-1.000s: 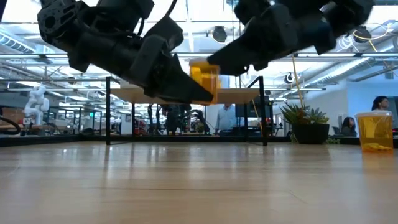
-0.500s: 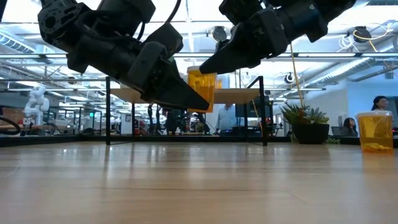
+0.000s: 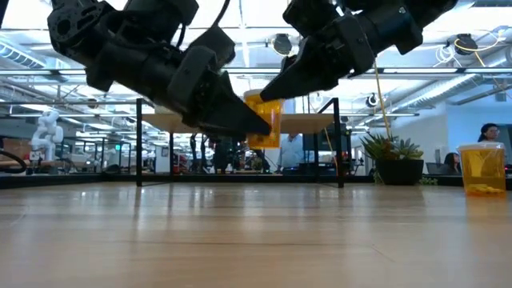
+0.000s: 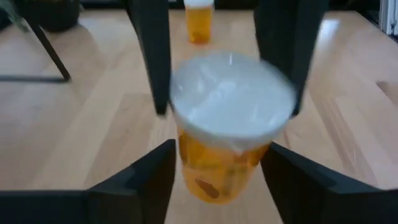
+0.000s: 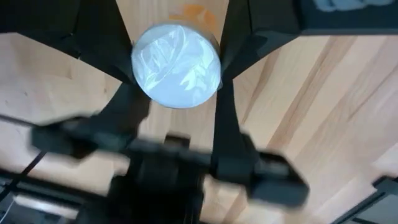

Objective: Pick and place medicine bottles onto shelf by color
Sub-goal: Put the top left orange pill bottle on the shelf, aligned with the other orange pill bottle

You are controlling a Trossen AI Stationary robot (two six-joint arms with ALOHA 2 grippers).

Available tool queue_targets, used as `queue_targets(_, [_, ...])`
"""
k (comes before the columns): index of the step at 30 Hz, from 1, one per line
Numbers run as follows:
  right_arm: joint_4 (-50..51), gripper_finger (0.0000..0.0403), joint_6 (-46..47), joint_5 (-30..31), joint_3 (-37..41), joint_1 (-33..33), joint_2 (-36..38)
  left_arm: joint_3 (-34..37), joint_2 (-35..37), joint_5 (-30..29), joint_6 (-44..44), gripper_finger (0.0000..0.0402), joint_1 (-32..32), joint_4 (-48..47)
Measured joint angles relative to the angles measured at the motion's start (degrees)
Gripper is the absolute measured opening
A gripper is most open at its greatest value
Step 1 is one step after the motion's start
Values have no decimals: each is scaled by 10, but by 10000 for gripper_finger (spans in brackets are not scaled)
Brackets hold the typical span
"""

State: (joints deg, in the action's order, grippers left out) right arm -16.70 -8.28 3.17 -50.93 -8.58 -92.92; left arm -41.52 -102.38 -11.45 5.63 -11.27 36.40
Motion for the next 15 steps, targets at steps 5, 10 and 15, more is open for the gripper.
queue_targets(5, [31, 208, 3, 1, 0, 6, 43, 0, 42, -6, -9, 291, 0, -17])
queue_targets(10, [79, 207, -1, 2, -13, 35, 114, 0, 77, -17, -9, 349, 0, -48])
queue_targets(15, [238, 208, -16, 59, -125, 99, 165, 0, 78, -17, 5, 377, 0, -55])
